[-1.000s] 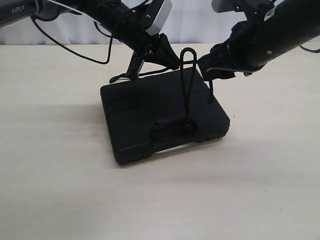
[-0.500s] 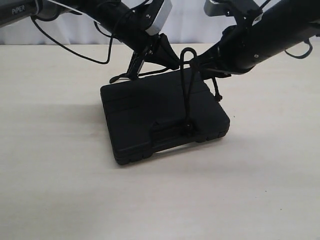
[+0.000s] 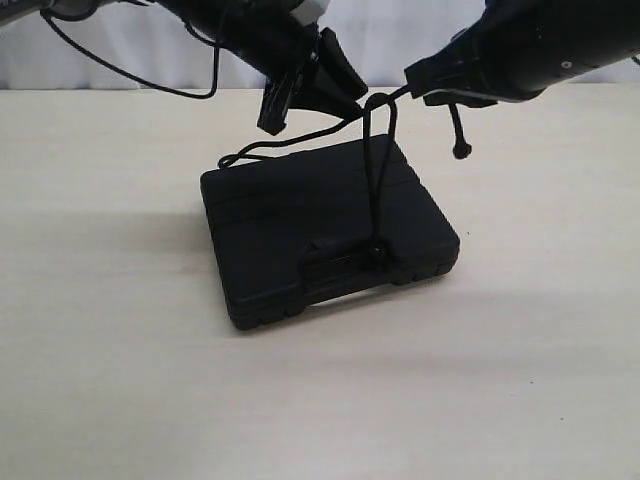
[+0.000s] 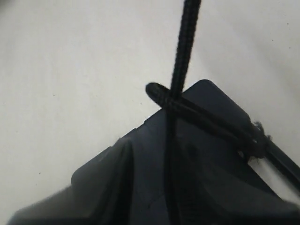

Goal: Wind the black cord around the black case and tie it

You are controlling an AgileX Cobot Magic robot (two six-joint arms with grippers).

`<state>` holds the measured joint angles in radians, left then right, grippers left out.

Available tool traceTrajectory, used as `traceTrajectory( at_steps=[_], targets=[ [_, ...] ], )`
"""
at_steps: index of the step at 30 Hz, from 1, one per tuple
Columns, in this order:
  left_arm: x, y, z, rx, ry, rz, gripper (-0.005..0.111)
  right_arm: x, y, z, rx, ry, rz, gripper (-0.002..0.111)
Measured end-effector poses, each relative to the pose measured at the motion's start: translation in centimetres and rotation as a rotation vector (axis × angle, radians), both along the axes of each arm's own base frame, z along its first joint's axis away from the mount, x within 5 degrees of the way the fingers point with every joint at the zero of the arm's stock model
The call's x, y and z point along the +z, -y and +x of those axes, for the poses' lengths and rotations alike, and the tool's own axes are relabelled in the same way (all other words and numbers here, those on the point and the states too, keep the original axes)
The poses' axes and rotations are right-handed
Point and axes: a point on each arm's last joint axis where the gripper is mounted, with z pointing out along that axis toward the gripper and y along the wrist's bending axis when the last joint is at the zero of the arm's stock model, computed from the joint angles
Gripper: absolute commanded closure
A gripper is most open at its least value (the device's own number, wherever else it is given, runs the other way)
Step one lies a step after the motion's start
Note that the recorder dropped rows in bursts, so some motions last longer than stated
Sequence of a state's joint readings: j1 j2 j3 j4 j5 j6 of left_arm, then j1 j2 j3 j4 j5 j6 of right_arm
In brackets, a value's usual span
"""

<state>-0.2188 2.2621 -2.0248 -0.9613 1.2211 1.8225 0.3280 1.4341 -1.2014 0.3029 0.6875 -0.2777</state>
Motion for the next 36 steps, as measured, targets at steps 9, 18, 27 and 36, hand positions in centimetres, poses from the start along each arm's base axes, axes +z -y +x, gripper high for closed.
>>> traceTrajectory(
  at_steps=[9, 18, 27, 36],
  targets=[
    [4.8, -2.0, -0.7, 0.080, 0.043, -0.051, 0.064, 2.9, 0.1, 0.3, -0.018, 0.131, 0.040, 0.104],
    [7.4, 0.0, -2.0, 0.055, 0.041, -0.189, 0.064, 6.5, 0.0, 0.5, -0.026, 0.250, 0.085, 0.104],
    [7.3, 3.9, -3.2, 0.019, 0.077, -0.170, 0.064, 7.4, 0.2, -0.1, -0.026, 0.274, 0.093, 0.104],
    [6.1, 3.3, -2.6, 0.077, 0.105, -0.013, 0.064, 7.8, 0.5, -0.5, -0.028, 0.297, 0.074, 0.104]
  ],
)
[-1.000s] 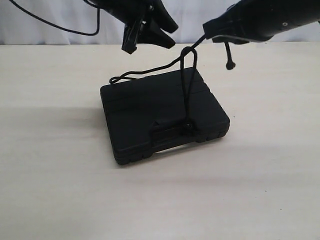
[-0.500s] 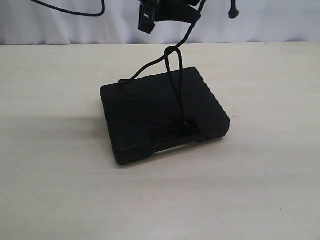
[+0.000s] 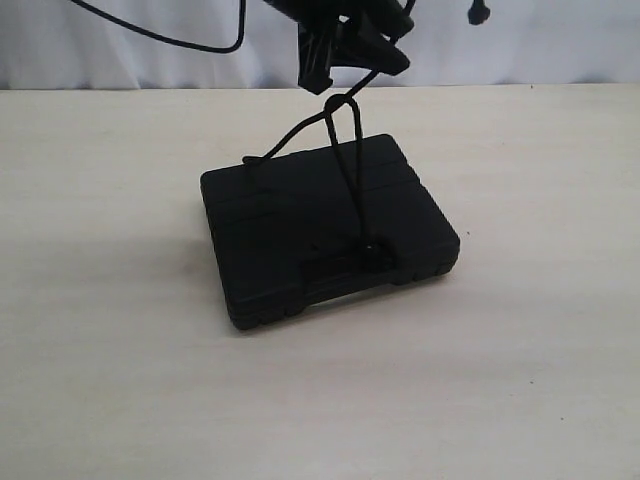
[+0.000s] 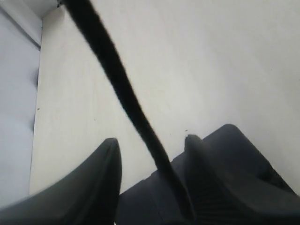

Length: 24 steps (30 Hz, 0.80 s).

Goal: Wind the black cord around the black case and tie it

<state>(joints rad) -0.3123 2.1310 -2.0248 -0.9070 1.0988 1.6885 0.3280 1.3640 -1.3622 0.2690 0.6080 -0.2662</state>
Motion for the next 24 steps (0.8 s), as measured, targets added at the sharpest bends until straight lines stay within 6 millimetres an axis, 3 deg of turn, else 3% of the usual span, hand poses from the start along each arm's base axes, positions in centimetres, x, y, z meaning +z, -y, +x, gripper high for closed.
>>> traceTrajectory(
  at_steps=[7, 16, 24],
  targets=[
    [-0.5, -0.2, 0.3, 0.028, -0.016, 0.031, 0.064, 0.0, 0.3, 0.0, -0.040, -0.004, -0.005, 0.104],
    [-4.0, 0.1, 1.4, 0.046, -0.095, 0.064, 0.064, 0.0, 0.3, 0.1, -0.042, -0.005, -0.003, 0.104],
    [-4.1, -0.1, 1.6, 0.067, -0.078, 0.088, 0.064, 0.0, 0.5, 0.1, -0.046, 0.008, -0.037, 0.104]
  ],
)
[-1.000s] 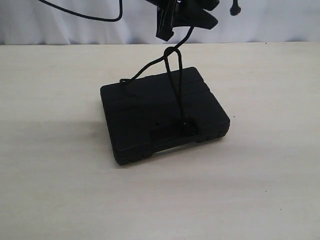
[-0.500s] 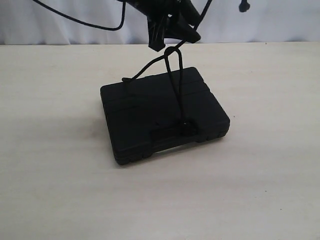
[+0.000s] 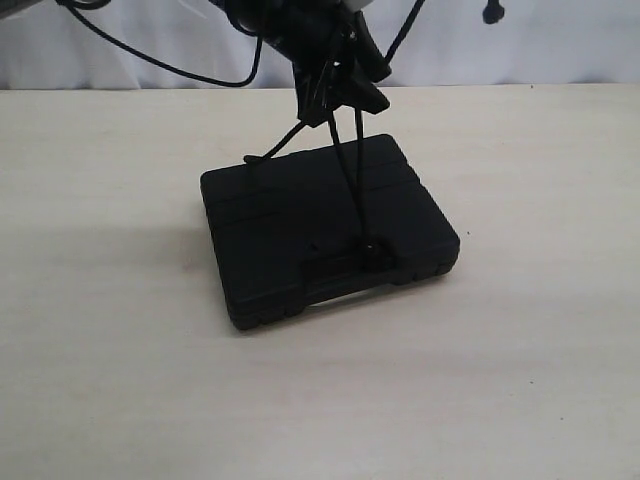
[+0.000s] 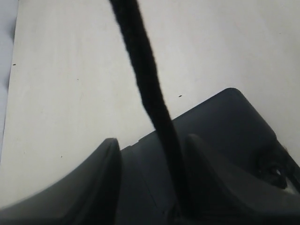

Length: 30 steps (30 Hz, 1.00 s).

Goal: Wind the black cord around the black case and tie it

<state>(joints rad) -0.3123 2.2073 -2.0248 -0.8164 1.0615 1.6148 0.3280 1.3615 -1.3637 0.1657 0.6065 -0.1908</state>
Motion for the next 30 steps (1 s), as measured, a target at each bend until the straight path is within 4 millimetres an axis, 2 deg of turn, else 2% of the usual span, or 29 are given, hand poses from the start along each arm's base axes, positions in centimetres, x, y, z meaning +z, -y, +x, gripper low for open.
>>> traceTrajectory(
  at_steps=[11, 13, 17, 19, 21, 23, 26, 30],
  targets=[
    [0.1, -0.4, 0.4, 0.035, 0.011, -0.006, 0.065, 0.1, 0.9, 0.4, -0.103, 0.027, -0.030, 0.104],
    [0.1, -0.4, 0.5, 0.045, 0.014, -0.009, 0.072, 0.1, 0.9, 0.4, -0.104, 0.029, -0.030, 0.104],
    [0.1, -0.4, 0.5, 0.051, 0.013, -0.011, 0.100, 0.1, 0.9, 0.4, -0.106, 0.029, -0.031, 0.104],
    [0.1, -0.4, 0.5, 0.051, 0.013, -0.011, 0.107, 0.1, 0.9, 0.4, -0.106, 0.029, -0.031, 0.103],
    [0.1, -0.4, 0.5, 0.051, 0.014, -0.010, 0.107, 0.1, 0.9, 0.4, -0.111, 0.026, -0.021, 0.095],
    [0.1, -0.5, 0.6, 0.068, 0.012, -0.015, 0.107, 0.1, 0.9, 0.4, -0.120, 0.020, -0.007, 0.083],
    [0.3, -0.5, 1.3, 0.195, -0.022, -0.059, 0.107, 0.0, 1.0, 0.4, -0.137, -0.009, 0.014, 0.061],
    [1.2, -1.8, 2.1, 0.326, -0.040, -0.109, 0.107, -0.8, 1.4, 0.0, -0.191, -0.106, -0.002, 0.040]
  ],
)
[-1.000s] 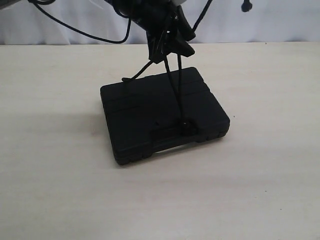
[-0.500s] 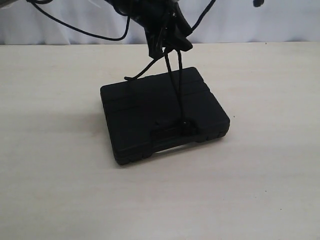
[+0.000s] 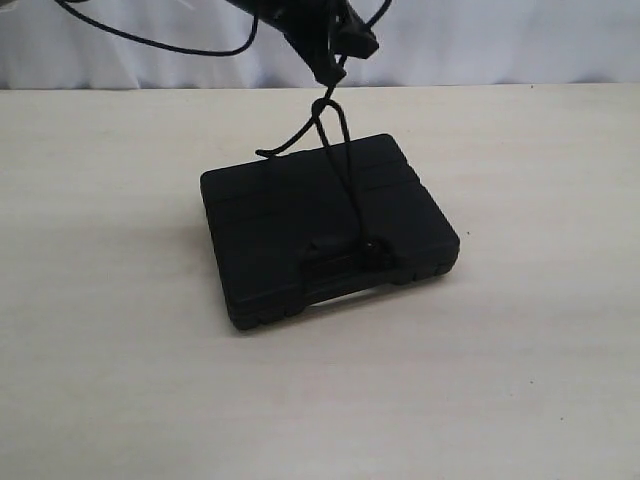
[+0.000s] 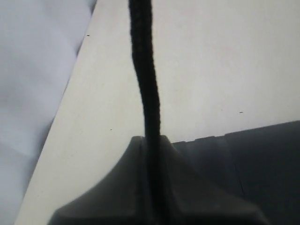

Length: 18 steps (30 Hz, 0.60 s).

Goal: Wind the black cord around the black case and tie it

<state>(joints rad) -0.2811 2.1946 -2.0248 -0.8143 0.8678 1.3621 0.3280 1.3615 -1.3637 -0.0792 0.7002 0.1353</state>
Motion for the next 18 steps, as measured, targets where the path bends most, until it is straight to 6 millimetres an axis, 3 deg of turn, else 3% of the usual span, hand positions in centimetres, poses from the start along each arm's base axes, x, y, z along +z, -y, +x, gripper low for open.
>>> traceTrajectory(
  at_steps=[4, 7, 12, 15, 18],
  targets=[
    [1.1, -2.0, 0.6, 0.107, -0.030, -0.049, 0.107, -1.4, 0.5, -0.5, -0.058, -0.164, -0.045, 0.036],
    [1.3, -4.8, 1.5, 0.221, -0.074, -0.095, 0.107, -3.3, 0.4, -0.8, -0.070, -0.284, -0.044, 0.037],
    [1.3, -10.8, 2.9, 0.390, -0.117, -0.142, 0.107, -9.6, -0.8, -1.1, -0.069, -0.445, 0.095, 0.037],
    [1.2, -14.1, 3.2, 0.465, -0.141, -0.160, 0.107, -14.3, -1.3, -1.5, -0.112, -0.514, 0.203, 0.043],
    [1.1, -16.7, 3.2, 0.505, -0.165, -0.164, 0.107, -17.7, -1.7, -1.9, -0.141, -0.551, 0.234, 0.049]
  ],
)
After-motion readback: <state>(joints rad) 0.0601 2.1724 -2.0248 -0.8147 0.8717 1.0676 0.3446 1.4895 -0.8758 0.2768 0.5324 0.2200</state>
